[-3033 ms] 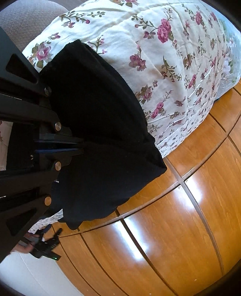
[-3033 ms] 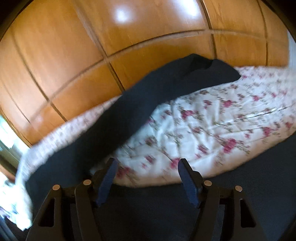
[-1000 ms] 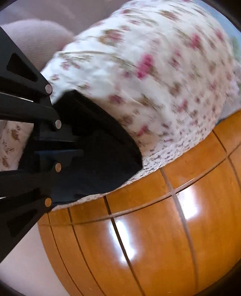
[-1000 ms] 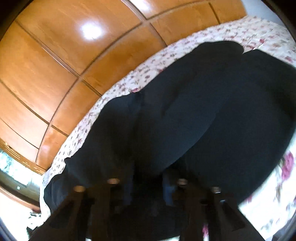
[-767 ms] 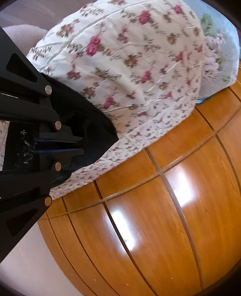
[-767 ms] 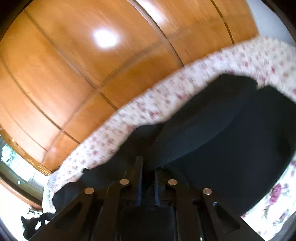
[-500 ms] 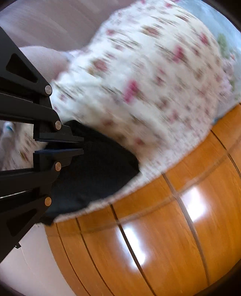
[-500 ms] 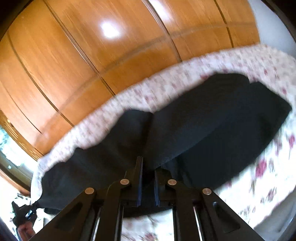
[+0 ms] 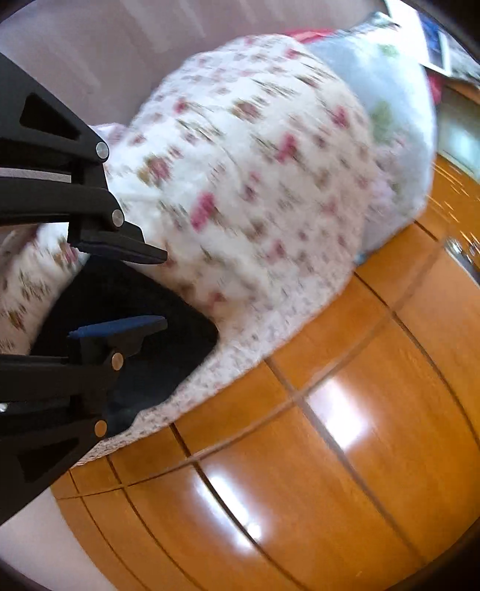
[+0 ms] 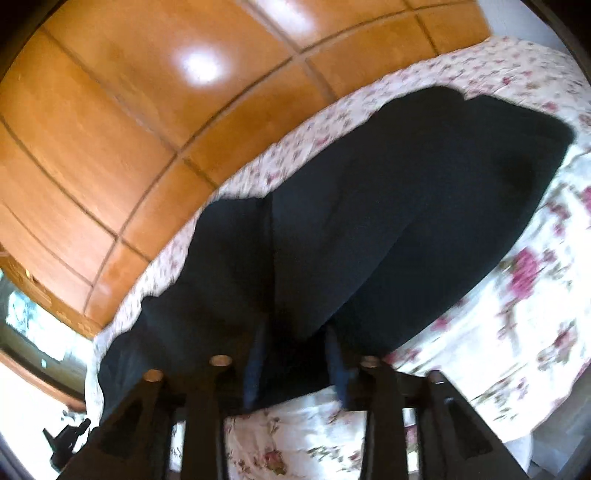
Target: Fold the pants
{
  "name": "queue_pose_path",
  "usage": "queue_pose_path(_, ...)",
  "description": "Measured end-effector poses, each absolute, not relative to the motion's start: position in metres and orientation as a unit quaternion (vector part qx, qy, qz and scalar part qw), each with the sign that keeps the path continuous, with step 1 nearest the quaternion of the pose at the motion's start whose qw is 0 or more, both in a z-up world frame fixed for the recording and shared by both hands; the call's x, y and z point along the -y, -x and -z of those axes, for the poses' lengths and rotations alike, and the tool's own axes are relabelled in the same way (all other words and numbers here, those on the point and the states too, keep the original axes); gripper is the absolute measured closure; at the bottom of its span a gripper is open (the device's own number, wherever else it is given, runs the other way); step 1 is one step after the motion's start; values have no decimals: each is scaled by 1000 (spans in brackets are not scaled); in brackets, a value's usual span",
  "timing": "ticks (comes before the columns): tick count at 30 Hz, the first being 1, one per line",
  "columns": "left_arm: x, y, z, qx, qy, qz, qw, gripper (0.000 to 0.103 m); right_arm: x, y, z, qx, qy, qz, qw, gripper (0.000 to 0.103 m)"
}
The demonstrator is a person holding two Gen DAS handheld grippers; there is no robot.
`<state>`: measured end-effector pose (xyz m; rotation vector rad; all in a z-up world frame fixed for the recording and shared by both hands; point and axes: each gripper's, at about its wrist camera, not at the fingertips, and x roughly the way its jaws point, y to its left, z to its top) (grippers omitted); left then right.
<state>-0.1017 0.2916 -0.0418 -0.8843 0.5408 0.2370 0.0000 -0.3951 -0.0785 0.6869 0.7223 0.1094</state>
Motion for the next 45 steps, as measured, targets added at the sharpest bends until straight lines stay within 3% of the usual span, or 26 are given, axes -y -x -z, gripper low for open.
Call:
queue_pose_path(6, -224, 48, 22, -297, 345, -12, 890, 73, 443, -11, 73, -319, -352, -7, 880, 54)
queue_pose_path(15, -125, -3, 63, -400, 300, 77, 863, 73, 513, -71, 89, -316, -443, 24, 839, 54)
queue_pose_path(22, -116, 0, 67, -415, 285, 71, 861, 72, 532, -108, 94, -320, -449, 29, 834, 69)
queue_pose_path(26, -117, 1, 67, -416, 290, 70, 859, 72, 542, -119, 93, -338, -433, 29, 835, 93)
queue_pose_path(35, -116, 4, 66, -409, 296, 69, 861, 72, 551, -43, 37, -275, -342, 59, 897, 95)
queue_pose_path(45, -114, 6, 66, -413, 286, 76, 862, 72, 563, -4, 96, -304, -392, 96, 863, 95)
